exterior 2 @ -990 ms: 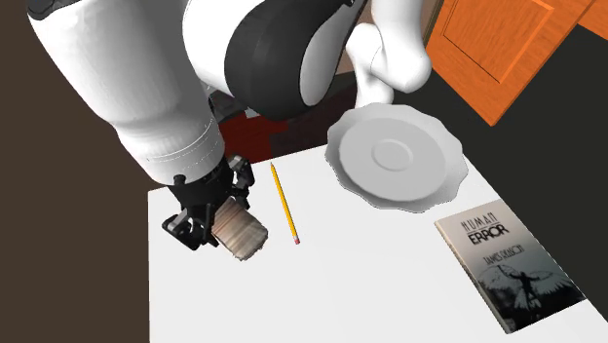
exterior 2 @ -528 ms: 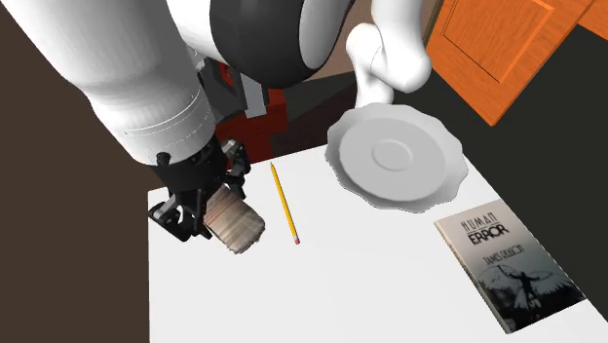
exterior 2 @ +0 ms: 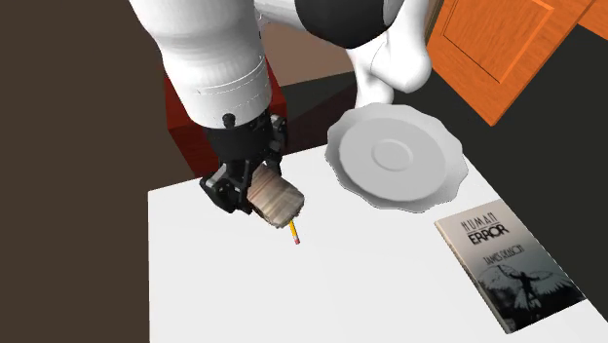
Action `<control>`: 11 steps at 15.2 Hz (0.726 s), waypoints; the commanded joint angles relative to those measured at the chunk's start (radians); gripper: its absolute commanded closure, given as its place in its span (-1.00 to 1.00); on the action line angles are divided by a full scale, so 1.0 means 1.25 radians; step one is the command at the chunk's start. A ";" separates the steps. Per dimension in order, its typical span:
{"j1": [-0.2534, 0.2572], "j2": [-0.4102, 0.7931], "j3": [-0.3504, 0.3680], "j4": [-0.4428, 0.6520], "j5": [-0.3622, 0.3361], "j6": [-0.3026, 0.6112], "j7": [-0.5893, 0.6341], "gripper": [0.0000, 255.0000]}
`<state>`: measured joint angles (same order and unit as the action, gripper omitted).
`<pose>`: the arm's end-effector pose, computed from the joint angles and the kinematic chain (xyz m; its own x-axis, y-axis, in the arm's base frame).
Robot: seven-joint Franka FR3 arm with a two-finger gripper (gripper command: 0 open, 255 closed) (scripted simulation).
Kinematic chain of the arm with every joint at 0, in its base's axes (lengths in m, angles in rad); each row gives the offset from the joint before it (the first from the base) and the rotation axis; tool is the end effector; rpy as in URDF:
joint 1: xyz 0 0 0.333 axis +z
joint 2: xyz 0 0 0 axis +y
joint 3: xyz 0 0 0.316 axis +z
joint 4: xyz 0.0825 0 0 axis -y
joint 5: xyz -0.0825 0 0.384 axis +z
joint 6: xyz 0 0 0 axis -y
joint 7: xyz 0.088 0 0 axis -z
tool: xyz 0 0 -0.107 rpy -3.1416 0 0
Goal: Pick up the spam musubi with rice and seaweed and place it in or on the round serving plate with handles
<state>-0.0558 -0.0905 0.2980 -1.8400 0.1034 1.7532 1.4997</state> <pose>0.5164 0.1426 0.5594 0.2885 -0.9545 -0.0749 -0.9573 -0.2890 -0.0046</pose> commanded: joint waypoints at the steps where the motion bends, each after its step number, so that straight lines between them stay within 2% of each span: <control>1: 0.004 -0.070 0.000 -0.074 0.021 0.007 -0.003 1.00; 11: 0.060 -0.373 0.008 -0.329 0.108 -0.030 0.022 1.00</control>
<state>0.0103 -0.5168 0.3058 -2.2126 0.2262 1.7163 1.5227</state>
